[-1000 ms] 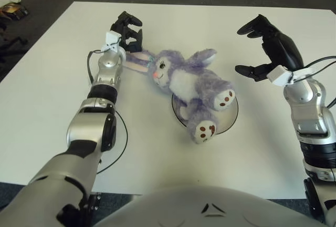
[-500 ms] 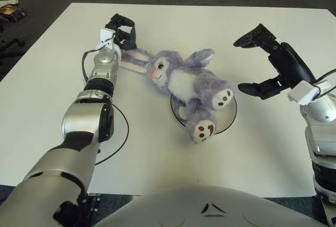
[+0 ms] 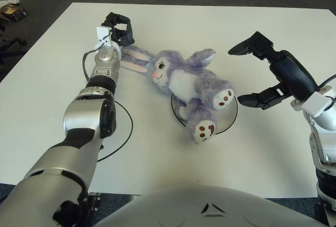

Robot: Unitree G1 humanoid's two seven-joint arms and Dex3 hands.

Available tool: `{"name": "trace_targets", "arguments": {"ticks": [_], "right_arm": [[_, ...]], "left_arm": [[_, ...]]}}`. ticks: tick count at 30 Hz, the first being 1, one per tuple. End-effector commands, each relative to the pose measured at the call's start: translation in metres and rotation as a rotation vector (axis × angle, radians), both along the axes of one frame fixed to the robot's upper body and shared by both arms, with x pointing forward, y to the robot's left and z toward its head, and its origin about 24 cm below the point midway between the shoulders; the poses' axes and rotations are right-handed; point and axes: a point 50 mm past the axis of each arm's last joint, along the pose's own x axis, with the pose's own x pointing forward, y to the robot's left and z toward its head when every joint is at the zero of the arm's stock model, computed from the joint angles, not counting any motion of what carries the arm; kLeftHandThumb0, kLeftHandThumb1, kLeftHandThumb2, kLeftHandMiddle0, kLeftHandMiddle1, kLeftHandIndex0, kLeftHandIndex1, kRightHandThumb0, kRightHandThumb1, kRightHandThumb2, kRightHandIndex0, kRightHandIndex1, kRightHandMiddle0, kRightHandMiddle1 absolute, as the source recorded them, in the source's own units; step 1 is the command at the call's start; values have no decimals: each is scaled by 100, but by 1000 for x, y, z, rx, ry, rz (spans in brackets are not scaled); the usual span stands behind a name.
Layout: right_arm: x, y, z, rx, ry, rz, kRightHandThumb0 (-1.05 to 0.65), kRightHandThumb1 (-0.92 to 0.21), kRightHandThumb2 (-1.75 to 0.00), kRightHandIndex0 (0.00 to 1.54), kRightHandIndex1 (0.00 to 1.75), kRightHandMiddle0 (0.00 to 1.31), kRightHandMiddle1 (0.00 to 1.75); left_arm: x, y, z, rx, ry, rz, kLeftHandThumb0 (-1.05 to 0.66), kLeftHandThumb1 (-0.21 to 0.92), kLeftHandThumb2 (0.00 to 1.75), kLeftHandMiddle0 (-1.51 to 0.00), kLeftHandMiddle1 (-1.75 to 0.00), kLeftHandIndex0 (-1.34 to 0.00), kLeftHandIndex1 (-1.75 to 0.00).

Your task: Put the doll into the plate.

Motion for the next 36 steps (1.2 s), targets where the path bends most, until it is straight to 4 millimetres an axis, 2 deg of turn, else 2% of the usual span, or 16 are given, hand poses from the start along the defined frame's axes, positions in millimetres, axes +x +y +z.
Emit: {"name": "trace_targets", "arguments": {"ticks": [1,4,12,18,25,30,36], "right_arm": [[-2,0,-2,6,41,45,-62,-30,-94,26,75,0,111],[-3,1,-2,-1,57,65,-59,-26,-97,27,77,0,113],[-23,8,4,-67,109,41,-52,-19,-105,26,83,0,112],[-24,11,7,-82,139,36,-60,-28,-97,26,82,0,106],[-22,16,8,-78,163,65,-62,-34,-93,24,79,0,110],[-21,18,8,-120,166,76,-61,-34,-93,23,78,0,113],[-22,23,8,-154,147,98,-55,-28,-99,23,82,0,120]], "left_arm": [[-1,1,3,6,-27,58,-1,46,116,-40,-175,-38,-175],[-1,1,3,20,-31,78,-1,46,115,-39,-175,-38,-175],[-4,1,3,8,-81,145,-1,48,114,-39,-175,-37,-175],[-5,1,3,6,-95,161,-1,47,115,-39,-175,-37,-175],[-8,2,3,0,-123,167,-1,43,119,-42,-175,-40,-175],[-9,2,2,1,-132,171,-1,41,122,-43,-175,-42,-175],[-9,2,0,-18,-134,171,-1,39,125,-45,-175,-43,-175]]}}
